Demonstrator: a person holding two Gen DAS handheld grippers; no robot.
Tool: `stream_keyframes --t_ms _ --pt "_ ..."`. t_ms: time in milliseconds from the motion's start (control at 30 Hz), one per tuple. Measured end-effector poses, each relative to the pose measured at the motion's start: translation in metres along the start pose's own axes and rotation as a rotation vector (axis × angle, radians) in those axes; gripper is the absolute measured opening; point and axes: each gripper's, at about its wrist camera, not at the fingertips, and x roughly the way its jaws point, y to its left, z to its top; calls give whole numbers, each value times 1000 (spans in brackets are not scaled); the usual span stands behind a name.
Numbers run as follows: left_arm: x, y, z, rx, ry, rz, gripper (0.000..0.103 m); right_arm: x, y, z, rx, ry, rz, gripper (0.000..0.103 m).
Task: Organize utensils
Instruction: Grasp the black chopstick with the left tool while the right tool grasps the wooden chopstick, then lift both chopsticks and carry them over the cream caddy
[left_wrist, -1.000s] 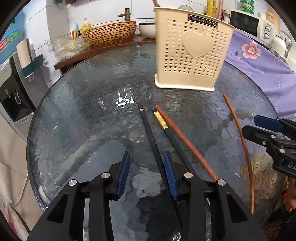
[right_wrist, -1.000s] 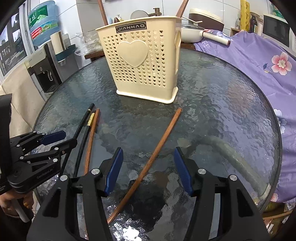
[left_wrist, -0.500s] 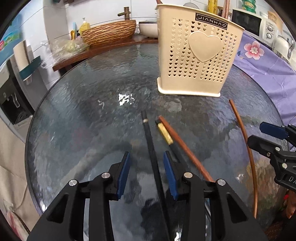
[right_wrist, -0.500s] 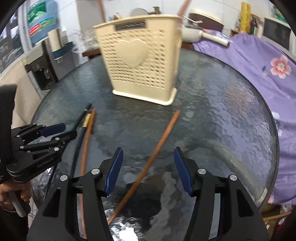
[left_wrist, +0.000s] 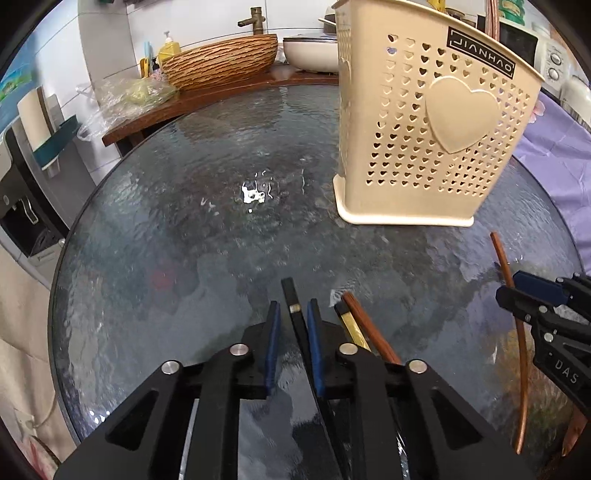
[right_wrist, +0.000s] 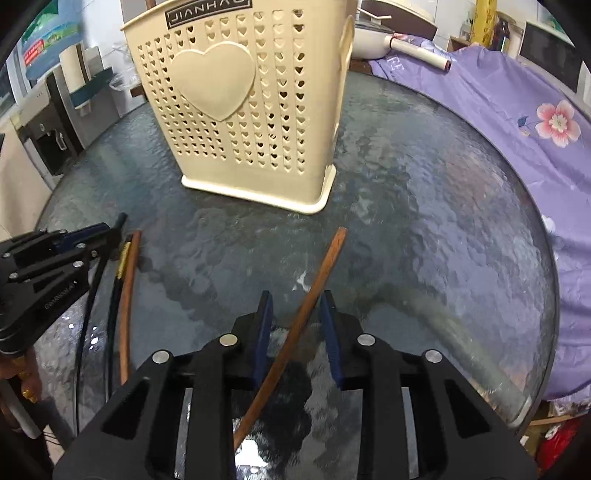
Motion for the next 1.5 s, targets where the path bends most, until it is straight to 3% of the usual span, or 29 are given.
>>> stream_keyframes --t_ms 167,400,667,833,1100,1500 --pt "2 -2 2 13 -5 16 9 6 6 8 -14 0 -8 12" --pt "1 -6 1 4 -11 19 7 8 12 11 -19 -13 -19 9" --pt "3 0 3 -31 -17 0 7 7 -6 12 62 -41 53 7" --pt "-5 6 3 -52 -40 -15 7 -8 -22 14 118 -102 98 7" --pt "-44 21 6 -117 -143 -55 7 -44 -51 13 204 -219 206 7" --pt "-103 31 12 -189 -290 -107 7 -115 -56 20 157 -401 309 7"
